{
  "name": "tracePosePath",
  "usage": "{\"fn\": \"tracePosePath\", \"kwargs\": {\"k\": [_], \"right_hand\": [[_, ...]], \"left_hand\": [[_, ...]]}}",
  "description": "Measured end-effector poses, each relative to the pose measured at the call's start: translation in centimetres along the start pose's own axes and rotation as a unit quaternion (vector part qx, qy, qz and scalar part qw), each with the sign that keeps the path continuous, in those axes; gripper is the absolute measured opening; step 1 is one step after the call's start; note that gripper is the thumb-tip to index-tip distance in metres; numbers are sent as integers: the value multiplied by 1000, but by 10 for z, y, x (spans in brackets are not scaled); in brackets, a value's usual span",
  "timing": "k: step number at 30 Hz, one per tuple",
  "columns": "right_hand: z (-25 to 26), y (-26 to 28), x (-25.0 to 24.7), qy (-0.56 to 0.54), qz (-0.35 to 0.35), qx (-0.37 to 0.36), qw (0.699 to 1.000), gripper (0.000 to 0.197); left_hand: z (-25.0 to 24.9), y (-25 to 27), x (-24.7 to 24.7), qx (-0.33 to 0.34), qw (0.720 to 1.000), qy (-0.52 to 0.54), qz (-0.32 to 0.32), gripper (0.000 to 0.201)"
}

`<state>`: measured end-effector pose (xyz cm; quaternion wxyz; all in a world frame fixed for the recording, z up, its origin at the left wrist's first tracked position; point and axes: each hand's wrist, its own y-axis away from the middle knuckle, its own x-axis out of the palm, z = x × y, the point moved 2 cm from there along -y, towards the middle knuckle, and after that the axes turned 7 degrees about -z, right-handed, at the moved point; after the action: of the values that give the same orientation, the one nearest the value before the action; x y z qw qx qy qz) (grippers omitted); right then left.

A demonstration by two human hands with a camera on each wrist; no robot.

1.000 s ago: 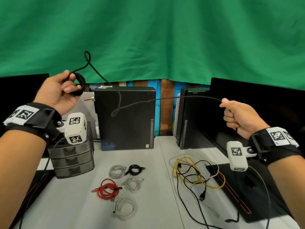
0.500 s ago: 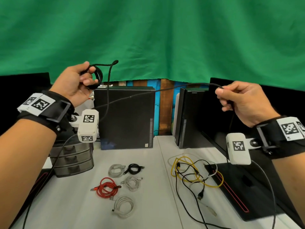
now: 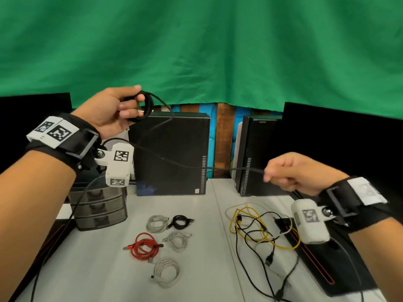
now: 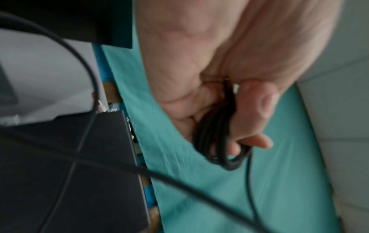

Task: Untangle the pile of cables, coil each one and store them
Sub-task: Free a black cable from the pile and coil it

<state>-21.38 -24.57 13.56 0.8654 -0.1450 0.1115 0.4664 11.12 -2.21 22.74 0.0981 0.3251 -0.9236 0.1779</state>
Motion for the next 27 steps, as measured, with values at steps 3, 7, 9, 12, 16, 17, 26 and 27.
{"fn": "tracePosePath", "kwargs": {"k": [3, 7, 9, 12, 16, 17, 26, 27], "right_hand": [[-1, -11, -26, -262, -177, 9, 949, 20], [-39, -18, -26, 105, -271, 126, 948, 26], [-47, -9, -16, 185, -161, 107, 964, 19], [-44, 0, -21, 54, -128, 68, 988, 15], [-48, -9, -35, 107, -256, 88, 957, 17], [-51, -12, -37, 191, -296, 103, 930, 16], [68, -28, 59, -75, -213, -86, 970, 48], [74, -29, 68, -86, -210, -92, 970, 38]], "left_hand": [[2, -8, -10, 12, 995, 64, -81, 14], [25, -13, -19, -47, 982, -94, -158, 23], [30, -8, -16, -68, 989, -80, -103, 25], [25, -5, -18, -50, 992, -61, -99, 28], [18, 1, -3, -36, 996, -44, -70, 28], [16, 5, 6, -30, 997, -44, -55, 27], [25, 35, 122, 62, 986, -148, 46, 33], [24, 35, 128, 61, 986, -145, 48, 33]]}}
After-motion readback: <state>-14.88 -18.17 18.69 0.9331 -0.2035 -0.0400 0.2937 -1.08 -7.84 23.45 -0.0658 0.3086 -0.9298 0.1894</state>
